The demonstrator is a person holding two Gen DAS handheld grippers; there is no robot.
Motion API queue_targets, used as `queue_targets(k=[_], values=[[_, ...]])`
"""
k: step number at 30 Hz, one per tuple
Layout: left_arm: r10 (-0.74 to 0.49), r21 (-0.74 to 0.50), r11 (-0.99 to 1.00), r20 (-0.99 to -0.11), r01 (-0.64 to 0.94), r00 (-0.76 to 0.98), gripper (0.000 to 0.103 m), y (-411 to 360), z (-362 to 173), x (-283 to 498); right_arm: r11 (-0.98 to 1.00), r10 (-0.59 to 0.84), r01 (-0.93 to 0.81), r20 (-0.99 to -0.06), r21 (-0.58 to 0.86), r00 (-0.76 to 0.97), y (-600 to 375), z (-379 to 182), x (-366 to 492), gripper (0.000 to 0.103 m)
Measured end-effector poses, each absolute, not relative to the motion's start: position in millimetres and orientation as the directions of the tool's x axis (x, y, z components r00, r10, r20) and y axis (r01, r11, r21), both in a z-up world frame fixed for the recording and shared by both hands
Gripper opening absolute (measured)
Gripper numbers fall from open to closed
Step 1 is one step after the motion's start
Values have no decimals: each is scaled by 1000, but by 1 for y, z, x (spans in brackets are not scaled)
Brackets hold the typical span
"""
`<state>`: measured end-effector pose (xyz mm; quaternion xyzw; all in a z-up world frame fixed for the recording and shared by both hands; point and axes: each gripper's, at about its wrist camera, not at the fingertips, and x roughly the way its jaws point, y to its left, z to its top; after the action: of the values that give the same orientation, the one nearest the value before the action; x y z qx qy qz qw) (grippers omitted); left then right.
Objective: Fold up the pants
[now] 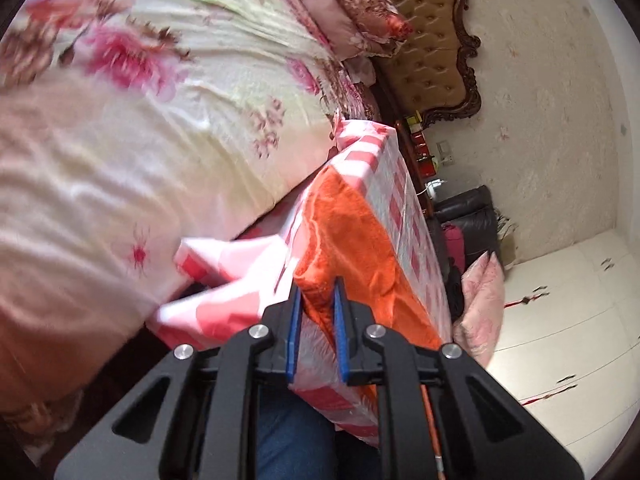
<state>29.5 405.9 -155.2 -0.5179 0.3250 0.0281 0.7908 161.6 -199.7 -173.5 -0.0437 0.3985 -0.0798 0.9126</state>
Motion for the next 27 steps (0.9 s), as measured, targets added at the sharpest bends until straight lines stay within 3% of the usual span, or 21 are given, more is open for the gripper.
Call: queue_targets(k=[3, 8, 11, 15, 17, 20, 22, 23, 25, 27], values=[[-282, -771, 514, -566, -377, 775, 14, 416, -149, 52, 986, -167, 120, -734, -116, 659, -194, -173, 169, 92], [-330, -800, 436, -568, -411, 754, 17, 423, -183, 56, 984, -174, 128, -759, -120, 628, -192, -172, 169, 92], [-360, -855, 326, -507, -403, 783, 28, 429, -206, 46, 984, -174, 135, -770, -115, 614, -194, -171, 166, 92], [-408, -931, 144, -365, -335, 837, 53, 433, -231, 36, 982, -188, 138, -742, -129, 644, -187, -156, 158, 92], [-426, -951, 59, -298, -302, 854, 53, 434, -244, 32, 984, -177, 127, -733, -124, 656, -180, -146, 155, 92], [-421, -953, 40, -289, -301, 860, 54, 433, -248, 33, 984, -177, 108, -736, -141, 654, -166, -138, 153, 91], [-373, -936, 75, -346, -344, 861, 52, 434, -241, 27, 984, -176, 100, -744, -146, 644, -156, -135, 151, 91], [-301, -903, 142, -430, -405, 851, 52, 435, -229, 20, 984, -175, 97, -748, -147, 640, -153, -134, 151, 92], [-113, -785, 341, -581, -517, 806, 43, 428, -190, 10, 984, -177, 90, -751, -156, 636, -147, -134, 151, 92], [50, -628, 575, -613, -524, 788, 42, 400, -140, 15, 981, -188, 90, -753, -170, 630, -144, -139, 152, 92]])
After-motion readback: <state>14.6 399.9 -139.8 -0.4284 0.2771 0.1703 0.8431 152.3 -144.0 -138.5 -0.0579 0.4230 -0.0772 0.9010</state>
